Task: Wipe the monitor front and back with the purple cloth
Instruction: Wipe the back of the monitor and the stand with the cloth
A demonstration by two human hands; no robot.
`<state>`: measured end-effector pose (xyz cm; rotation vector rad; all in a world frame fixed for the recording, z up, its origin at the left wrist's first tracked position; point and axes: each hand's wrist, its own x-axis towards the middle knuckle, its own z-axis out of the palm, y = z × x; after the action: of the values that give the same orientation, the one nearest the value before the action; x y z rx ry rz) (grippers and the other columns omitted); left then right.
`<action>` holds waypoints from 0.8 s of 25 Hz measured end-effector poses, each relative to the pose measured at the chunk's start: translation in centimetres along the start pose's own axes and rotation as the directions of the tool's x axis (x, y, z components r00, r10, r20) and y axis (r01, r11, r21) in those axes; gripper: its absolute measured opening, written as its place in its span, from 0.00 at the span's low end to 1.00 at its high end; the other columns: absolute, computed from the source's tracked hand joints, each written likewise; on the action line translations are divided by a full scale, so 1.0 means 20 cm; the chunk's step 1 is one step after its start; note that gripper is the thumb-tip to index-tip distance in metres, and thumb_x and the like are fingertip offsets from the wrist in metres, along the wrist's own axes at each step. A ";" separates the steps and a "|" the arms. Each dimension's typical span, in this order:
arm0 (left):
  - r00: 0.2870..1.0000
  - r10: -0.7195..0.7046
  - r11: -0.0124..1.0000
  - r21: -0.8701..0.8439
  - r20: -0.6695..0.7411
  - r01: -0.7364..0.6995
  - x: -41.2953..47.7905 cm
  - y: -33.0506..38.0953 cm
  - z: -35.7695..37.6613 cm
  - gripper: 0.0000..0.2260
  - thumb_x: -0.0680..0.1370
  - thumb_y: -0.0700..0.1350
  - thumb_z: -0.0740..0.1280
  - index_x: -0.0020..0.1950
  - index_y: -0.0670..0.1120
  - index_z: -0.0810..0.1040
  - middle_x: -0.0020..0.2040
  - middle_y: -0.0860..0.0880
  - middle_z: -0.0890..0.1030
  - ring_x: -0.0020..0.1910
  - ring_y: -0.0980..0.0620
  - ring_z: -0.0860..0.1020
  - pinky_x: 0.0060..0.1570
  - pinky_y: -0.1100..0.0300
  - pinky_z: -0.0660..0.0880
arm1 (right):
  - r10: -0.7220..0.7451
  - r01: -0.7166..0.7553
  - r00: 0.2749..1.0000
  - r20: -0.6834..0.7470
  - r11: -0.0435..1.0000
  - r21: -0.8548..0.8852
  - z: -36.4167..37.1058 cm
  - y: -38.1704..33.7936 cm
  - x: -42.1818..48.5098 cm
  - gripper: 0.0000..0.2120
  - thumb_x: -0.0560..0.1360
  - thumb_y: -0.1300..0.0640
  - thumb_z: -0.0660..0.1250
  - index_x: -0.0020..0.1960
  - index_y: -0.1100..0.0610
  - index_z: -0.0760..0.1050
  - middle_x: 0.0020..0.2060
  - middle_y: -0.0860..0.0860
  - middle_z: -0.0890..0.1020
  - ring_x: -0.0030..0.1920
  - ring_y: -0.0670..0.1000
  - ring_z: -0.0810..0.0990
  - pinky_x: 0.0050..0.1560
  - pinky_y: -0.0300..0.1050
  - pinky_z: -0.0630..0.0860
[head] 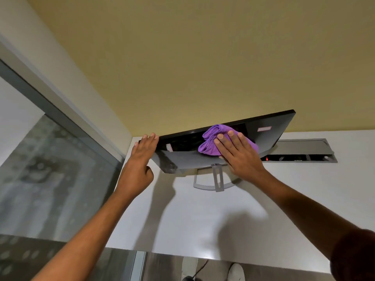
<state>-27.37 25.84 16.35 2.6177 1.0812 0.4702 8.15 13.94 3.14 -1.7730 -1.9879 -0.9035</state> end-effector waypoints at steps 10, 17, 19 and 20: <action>0.999 -0.008 0.993 -0.116 -0.041 0.003 0.01 0.01 0.01 0.48 0.64 0.25 0.55 0.84 0.46 0.63 0.85 0.49 0.62 0.86 0.50 0.53 0.85 0.49 0.48 | -0.645 0.644 0.757 0.108 0.764 0.044 -0.12 -0.01 0.48 0.35 0.85 0.65 0.57 0.88 0.55 0.48 0.88 0.52 0.51 0.87 0.56 0.52 0.84 0.56 0.59; 0.998 -0.020 0.991 -0.134 -0.068 0.010 -0.02 0.02 0.03 0.47 0.65 0.24 0.55 0.85 0.46 0.62 0.85 0.50 0.61 0.86 0.52 0.52 0.85 0.53 0.47 | -0.792 0.818 0.557 0.250 0.575 -0.002 0.07 -0.11 0.31 0.36 0.84 0.64 0.55 0.88 0.61 0.42 0.87 0.56 0.42 0.87 0.55 0.45 0.86 0.55 0.45; 0.997 -0.017 0.989 -0.149 -0.076 0.006 -0.03 0.02 0.03 0.46 0.66 0.24 0.55 0.85 0.46 0.62 0.85 0.50 0.62 0.86 0.52 0.52 0.85 0.52 0.48 | -0.805 0.845 0.516 0.293 0.534 -0.020 0.08 -0.07 0.25 0.38 0.83 0.65 0.55 0.87 0.62 0.40 0.87 0.58 0.40 0.87 0.55 0.42 0.85 0.56 0.42; 0.997 -0.017 0.988 -0.156 -0.081 0.004 -0.03 0.02 0.03 0.46 0.66 0.24 0.55 0.84 0.46 0.62 0.85 0.50 0.62 0.86 0.52 0.52 0.85 0.52 0.48 | -0.811 0.857 0.498 0.307 0.514 -0.033 0.08 -0.04 0.22 0.38 0.83 0.65 0.57 0.87 0.63 0.40 0.87 0.58 0.40 0.86 0.55 0.42 0.85 0.56 0.41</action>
<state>-27.33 25.05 15.73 2.4748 1.0382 0.6380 6.94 18.23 4.53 -0.8846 -3.1297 -1.1780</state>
